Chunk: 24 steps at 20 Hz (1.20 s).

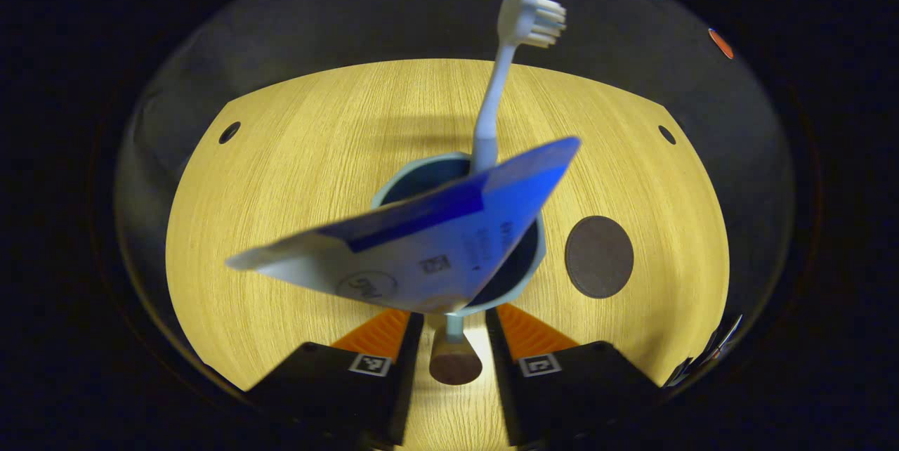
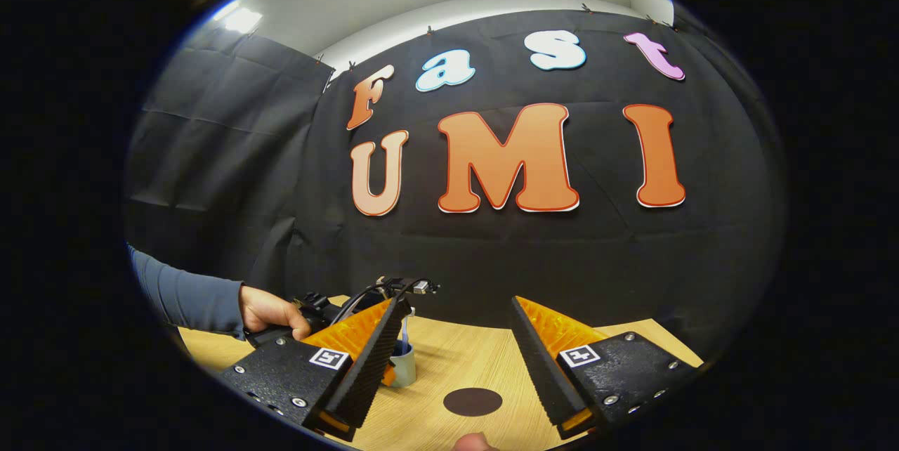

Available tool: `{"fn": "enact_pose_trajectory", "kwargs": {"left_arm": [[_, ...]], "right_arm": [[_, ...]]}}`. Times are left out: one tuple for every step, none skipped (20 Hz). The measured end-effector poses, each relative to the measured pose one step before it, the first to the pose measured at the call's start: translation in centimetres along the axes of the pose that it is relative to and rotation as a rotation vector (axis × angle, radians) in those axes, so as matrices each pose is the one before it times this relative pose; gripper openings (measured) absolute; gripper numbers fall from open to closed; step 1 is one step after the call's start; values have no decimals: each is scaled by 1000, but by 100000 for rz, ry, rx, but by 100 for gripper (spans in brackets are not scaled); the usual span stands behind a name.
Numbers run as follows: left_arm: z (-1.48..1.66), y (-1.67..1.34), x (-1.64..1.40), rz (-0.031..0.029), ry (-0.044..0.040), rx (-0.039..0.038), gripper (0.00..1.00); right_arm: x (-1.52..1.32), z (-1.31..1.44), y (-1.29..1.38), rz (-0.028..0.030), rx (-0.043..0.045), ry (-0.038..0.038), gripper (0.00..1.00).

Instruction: Put the toothbrush and toothpaste on the desktop into the cup, then pick up the cup and place it on the coaster on the desktop.

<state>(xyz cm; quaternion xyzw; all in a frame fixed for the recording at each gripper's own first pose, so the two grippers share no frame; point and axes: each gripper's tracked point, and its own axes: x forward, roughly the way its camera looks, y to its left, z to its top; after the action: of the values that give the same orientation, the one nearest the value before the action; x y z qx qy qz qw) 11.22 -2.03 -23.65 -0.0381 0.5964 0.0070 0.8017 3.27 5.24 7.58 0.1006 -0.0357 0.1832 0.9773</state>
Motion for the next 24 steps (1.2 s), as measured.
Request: {"fn": "enact_pose_trajectory", "kwargs": {"left_arm": [[668,-205,173,184,-412,17,33],[868,-169,152,-330,-1086,157,30],[900,-143,130,-52,-1055,-502,30],[941,-259,317,-590,-843,79,28],[1155,-207,268,-442,-1895,13,28],[998,-296,397,-19,-837,630,26],[1123,-293,339,-15,-1347,777,26],[1081,-358,371,394,-584,437,26],[1231,-369,402,105,-948,875,26],[1251,-376,401,385,-739,368,26],[1365,-417,432,37,-658,234,26],[1511,-534,424,-502,-872,-340,26],[1618,-652,390,-660,-661,-86,26],[1774,-616,388,-394,-885,77,26],[1870,-658,365,-45,-929,339,26],[1972,-754,377,-239,-1053,414,26],[2036,-870,421,-288,-1038,601,26],[2051,-1005,438,-574,-714,613,26],[2127,-1164,523,-810,-802,1074,26],[2164,-1163,609,-460,-655,1006,26],[2236,-1281,722,-806,-725,1410,26],[2213,-1344,847,-1079,-304,625,26],[-1371,-1759,2654,-1650,407,740,26],[-1318,-1272,2775,-1563,178,1209,26]], "right_arm": [[-128,-163,240,579,252,277,93],[-135,-268,102,17,215,342,93],[-172,-99,203,475,291,322,93],[-83,-275,-6,-257,24,452,94],[-87,-122,-26,-288,-30,186,94],[-127,-132,-124,-485,61,93,94],[-130,-25,-123,-356,373,42,94],[-89,-62,-65,-442,436,183,94],[-111,3,-210,-827,704,122,94],[-202,-18,-124,-328,533,-50,94],[-179,89,-214,-834,299,-46,93],[-150,-33,-312,-736,128,-20,93],[-157,-43,-244,-964,112,101,94],[-163,-85,-383,-958,387,160,94],[-229,-8,-194,-581,431,110,94],[-88,-27,-338,-864,383,62,94],[-180,54,-207,-566,261,-41,94],[-271,116,-280,-917,182,-173,93],[-184,103,-256,-620,91,-139,93],[-211,-59,-272,-877,-113,35,94],[-267,30,-393,-958,-157,83,94],[-263,-108,-244,-753,-269,169,99],[-240,4,-302,-907,-264,156,99],[-344,-6,-362,-783,-318,53,94]]}}
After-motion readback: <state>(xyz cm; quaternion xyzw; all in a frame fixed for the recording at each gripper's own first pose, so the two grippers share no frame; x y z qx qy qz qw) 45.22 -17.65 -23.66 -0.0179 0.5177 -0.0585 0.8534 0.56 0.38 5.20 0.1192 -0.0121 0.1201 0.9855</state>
